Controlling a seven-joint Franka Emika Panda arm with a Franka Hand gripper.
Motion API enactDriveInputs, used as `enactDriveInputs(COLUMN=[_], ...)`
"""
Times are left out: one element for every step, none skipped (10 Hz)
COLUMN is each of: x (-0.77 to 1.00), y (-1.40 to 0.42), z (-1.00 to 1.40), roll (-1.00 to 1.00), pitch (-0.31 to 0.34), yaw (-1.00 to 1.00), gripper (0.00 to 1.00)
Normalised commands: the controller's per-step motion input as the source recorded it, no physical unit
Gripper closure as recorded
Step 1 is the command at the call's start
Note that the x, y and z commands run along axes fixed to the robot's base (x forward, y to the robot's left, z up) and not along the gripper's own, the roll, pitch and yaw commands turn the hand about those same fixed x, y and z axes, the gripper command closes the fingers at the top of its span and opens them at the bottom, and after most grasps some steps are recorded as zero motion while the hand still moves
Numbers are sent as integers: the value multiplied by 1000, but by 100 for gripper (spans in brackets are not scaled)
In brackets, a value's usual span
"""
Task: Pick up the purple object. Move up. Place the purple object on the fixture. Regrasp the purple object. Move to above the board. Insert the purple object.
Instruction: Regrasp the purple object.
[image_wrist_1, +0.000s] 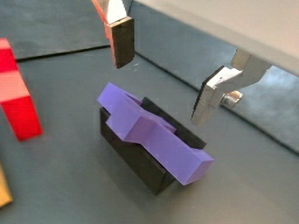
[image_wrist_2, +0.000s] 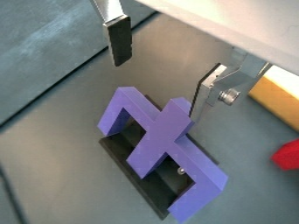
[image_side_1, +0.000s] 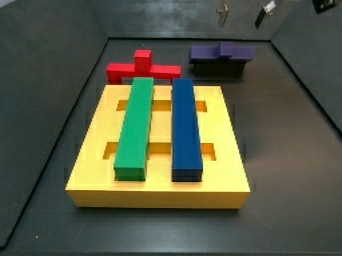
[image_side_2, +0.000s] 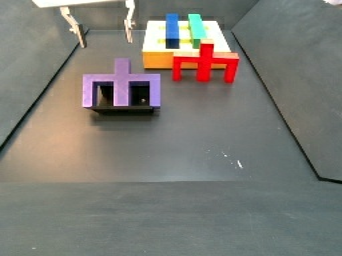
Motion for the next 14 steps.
enactDriveInputs(x=[0, 0, 0, 0, -17, 0, 0, -31, -120, -163, -94, 66, 131, 83], y=[-269, -214, 0, 0, 0, -9, -86, -203, -263, -260, -206, -9, 0, 3], z=[-220, -231, -271, -220, -134, -74, -14, -74, -154, -174, -280, -309, -340, -323], roll=[1000, 1000, 923, 920, 1000, 1000, 1000, 906, 923, 871, 626, 254, 6, 0], pitch=[0, 0, 103, 157, 180, 211, 226, 111, 71, 37, 0, 0, -9, -63], yaw=[-77, -120, -126, -91, -94, -143, -129, -63, 0, 0, 0, 0, 0, 0], gripper=[0, 0, 0, 0, 0, 0, 0, 0, 0, 0, 0, 0, 0, 0])
